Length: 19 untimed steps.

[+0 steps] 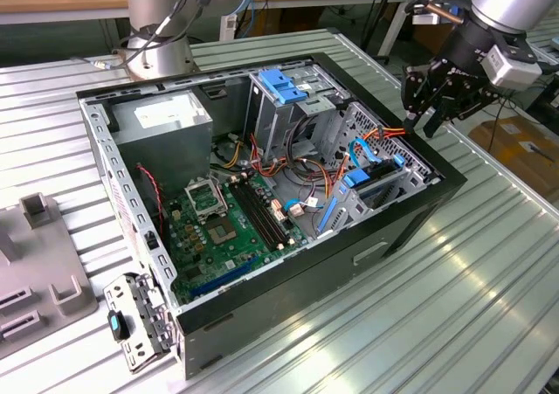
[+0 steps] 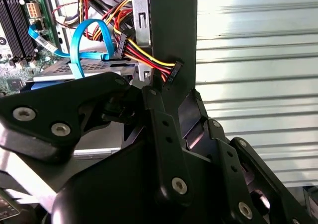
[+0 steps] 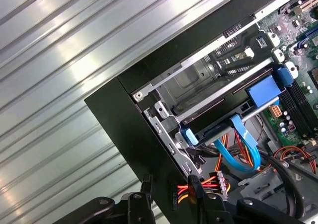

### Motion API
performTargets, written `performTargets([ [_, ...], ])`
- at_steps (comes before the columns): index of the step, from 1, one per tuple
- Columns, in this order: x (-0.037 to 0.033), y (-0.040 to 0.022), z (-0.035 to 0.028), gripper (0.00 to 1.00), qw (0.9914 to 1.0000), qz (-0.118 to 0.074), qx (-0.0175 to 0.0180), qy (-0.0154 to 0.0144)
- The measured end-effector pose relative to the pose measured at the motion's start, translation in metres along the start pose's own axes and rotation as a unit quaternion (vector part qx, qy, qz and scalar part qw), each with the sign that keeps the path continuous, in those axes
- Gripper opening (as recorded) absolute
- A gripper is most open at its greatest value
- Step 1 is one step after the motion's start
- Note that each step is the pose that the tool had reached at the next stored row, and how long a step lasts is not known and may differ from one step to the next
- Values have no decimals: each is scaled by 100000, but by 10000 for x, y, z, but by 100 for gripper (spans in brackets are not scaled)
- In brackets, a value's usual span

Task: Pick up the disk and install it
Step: 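Insert the second disk wire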

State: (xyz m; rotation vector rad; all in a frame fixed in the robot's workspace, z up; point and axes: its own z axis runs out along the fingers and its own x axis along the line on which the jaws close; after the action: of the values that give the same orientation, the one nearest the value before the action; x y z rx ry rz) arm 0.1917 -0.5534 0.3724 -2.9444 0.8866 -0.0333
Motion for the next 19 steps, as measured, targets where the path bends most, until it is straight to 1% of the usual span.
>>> performTargets([
  [7,0,0,8,42,100000,-4,-1,2],
  [8,-3,-3,17,42,100000,-147,13,-11],
  [15,-20,-49,36,42,99983,-1828,88,5],
  [17,5,-74,42,42,99978,-2082,91,-10],
  [18,23,-102,46,42,99975,-2228,80,-13],
  [19,22,-113,49,42,99975,-2252,87,-16],
])
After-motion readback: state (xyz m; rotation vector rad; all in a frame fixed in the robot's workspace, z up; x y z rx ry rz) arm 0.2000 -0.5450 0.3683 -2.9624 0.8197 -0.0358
